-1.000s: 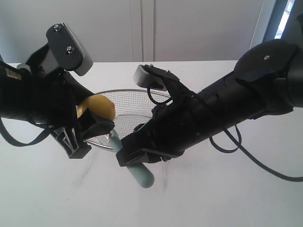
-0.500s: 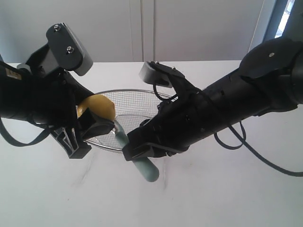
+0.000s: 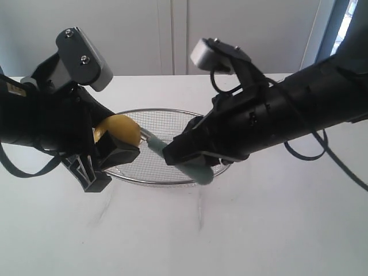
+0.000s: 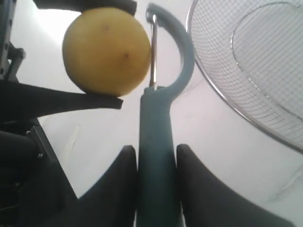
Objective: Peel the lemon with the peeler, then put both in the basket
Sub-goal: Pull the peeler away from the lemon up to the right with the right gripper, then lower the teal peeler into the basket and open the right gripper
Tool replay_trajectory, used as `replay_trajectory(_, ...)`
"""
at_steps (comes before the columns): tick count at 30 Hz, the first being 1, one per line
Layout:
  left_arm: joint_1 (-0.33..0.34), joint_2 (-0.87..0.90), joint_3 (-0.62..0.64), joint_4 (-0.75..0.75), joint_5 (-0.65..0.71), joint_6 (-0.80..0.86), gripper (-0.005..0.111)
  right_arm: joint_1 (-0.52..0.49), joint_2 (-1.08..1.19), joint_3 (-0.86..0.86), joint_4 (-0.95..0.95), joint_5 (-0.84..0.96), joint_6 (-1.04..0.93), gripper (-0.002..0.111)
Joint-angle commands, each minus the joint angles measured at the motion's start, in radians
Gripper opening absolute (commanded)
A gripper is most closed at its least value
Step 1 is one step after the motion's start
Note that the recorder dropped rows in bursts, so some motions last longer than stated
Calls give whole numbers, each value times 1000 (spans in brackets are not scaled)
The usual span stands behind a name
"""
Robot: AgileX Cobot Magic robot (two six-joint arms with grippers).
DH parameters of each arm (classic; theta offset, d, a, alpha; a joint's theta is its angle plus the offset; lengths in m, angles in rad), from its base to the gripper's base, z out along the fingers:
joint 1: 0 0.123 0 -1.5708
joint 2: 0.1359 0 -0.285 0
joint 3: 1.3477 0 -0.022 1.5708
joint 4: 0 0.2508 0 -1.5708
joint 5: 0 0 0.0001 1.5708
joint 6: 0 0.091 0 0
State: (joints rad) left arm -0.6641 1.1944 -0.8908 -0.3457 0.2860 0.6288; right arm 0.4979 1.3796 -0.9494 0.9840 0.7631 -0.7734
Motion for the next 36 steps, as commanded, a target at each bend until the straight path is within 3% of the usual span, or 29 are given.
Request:
replay_trajectory(1,5,-7,7,-13,6,-8,0,-43,-65,-7,2,-11,-10,0)
replay_trajectory(15,5,-7,7,-13,6,-8,0,-59,-93,-7,-49,-21,-7,0)
replay_trajectory(26,3,-7,7,-13,6,-8,0,-230,-272,-26,-268,-93,155,0)
replay_trajectory(36,3,-7,7,-13,6,-8,0,-240,-330,14,-308,-96,150,0)
